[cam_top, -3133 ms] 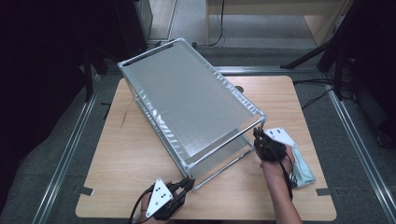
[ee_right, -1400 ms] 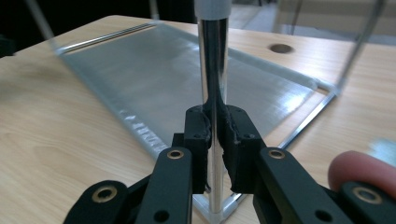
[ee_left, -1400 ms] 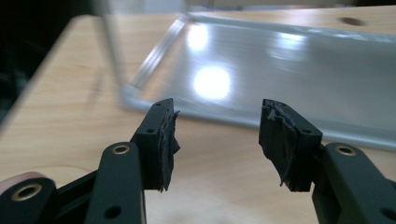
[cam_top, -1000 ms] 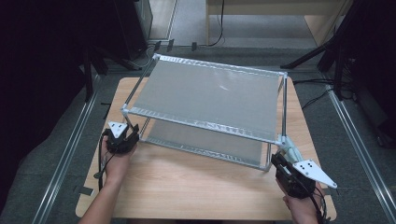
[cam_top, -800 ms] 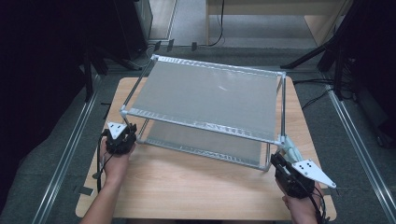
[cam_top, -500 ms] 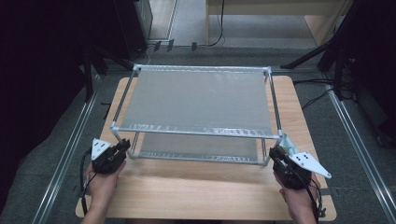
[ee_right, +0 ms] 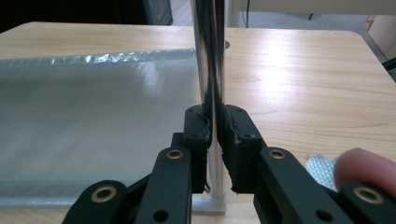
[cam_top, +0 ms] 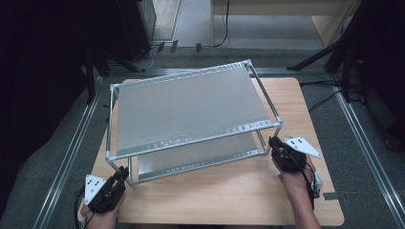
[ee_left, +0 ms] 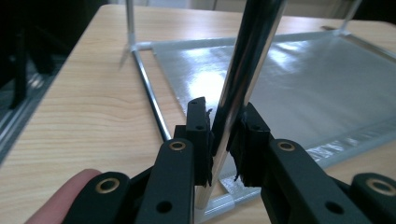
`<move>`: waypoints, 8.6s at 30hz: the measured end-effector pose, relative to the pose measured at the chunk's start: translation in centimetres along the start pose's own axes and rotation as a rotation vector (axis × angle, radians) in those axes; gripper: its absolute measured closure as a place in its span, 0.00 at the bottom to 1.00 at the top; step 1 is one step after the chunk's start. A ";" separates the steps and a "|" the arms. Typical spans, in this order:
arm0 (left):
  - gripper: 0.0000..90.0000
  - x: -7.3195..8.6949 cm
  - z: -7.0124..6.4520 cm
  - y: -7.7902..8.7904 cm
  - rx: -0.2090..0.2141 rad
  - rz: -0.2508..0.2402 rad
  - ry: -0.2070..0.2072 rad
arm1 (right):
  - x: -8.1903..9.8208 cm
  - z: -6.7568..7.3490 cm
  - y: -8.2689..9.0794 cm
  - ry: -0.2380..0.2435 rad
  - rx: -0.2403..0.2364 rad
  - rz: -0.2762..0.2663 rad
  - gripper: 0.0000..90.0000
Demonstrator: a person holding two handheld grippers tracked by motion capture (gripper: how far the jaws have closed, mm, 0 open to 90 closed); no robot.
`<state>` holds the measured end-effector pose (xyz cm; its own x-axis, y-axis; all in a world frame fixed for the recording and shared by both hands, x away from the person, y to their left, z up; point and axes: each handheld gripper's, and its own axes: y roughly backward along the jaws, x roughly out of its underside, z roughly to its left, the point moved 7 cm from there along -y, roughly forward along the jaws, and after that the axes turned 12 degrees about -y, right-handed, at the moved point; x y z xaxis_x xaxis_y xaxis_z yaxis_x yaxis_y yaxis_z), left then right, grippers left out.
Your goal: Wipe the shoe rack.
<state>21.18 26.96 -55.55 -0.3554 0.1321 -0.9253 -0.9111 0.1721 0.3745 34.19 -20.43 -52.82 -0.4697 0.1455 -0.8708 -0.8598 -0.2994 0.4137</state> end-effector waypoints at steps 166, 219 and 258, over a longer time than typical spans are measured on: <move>0.86 -0.3 -1.7 0.4 0.131 -0.062 -0.051 | 5.9 -1.3 3.7 0.139 0.016 0.253 0.91; 0.88 -0.2 -2.2 0.4 0.133 -0.057 -0.089 | 5.7 -3.5 4.2 0.206 0.083 0.189 0.90; 0.88 -0.2 -2.6 0.3 0.144 -0.060 -0.101 | -1.6 -3.9 9.8 0.044 0.137 -0.128 0.91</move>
<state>20.41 24.49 -55.38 -0.2720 0.2133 -0.9383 -0.8880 0.3200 0.3302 27.29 -27.26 -48.46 -0.3482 0.1316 -0.9281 -0.9326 -0.1491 0.3287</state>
